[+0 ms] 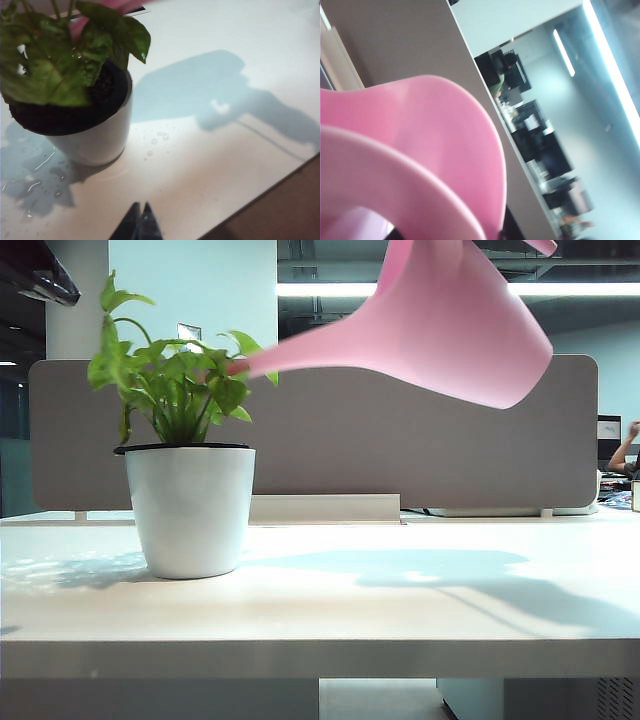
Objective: Pick up the watering can from the table, water the potted plant, and put the can back.
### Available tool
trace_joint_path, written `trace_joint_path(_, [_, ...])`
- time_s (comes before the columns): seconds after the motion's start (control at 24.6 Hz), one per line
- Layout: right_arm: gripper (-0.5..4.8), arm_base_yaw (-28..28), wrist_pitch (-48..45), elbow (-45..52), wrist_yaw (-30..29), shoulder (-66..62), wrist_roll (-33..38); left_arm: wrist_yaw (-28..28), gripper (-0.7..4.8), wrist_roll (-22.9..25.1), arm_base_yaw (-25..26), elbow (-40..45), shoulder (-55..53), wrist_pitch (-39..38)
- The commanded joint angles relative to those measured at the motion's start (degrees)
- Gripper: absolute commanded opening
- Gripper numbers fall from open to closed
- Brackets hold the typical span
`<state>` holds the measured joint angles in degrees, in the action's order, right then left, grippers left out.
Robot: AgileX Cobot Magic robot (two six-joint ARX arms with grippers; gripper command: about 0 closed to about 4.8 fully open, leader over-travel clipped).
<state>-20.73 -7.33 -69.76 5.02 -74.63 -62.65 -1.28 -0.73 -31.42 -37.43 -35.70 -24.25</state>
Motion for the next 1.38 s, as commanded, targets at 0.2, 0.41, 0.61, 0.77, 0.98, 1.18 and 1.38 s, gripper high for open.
trace_joint_path(0.2, [-0.06, 1.2, 2.8, -0.2, 1.2, 0.4, 19.1, 0.0, 0.03, 0.3, 0.1, -0.3, 0.1, 0.7])
trace_joint_path(0.41, [-0.06, 1.5, -4.9, 11.2, 0.3, 0.5, 31.9, 0.0, 0.03, 0.3, 0.1, -0.3, 0.1, 0.7])
trace_joint_path(0.61, [-0.06, 1.5, -24.5, 24.2, 0.5, 0.0, 44.6, 0.0, 0.03, 0.3, 0.1, -0.3, 0.1, 0.7])
trace_joint_path(0.77, [-0.06, 1.8, -43.8, 35.1, 1.5, -4.1, 53.9, 0.0, 0.03, 0.3, 0.1, -0.3, 0.1, 0.7])
trace_joint_path(0.98, [-0.06, 1.8, -58.4, 36.2, 1.4, -17.0, 55.0, 0.0, 0.03, 0.3, 0.1, -0.3, 0.1, 0.7])
trace_joint_path(1.18, [-0.06, 1.8, -66.1, 36.1, 1.1, -25.4, 55.0, 0.0, 0.03, 0.3, 0.1, -0.3, 0.1, 0.7])
trace_joint_path(1.38, [0.87, 1.8, -68.0, 36.2, 0.3, -27.1, 55.0, 0.0, 0.03, 0.3, 0.1, -0.3, 0.1, 0.7])
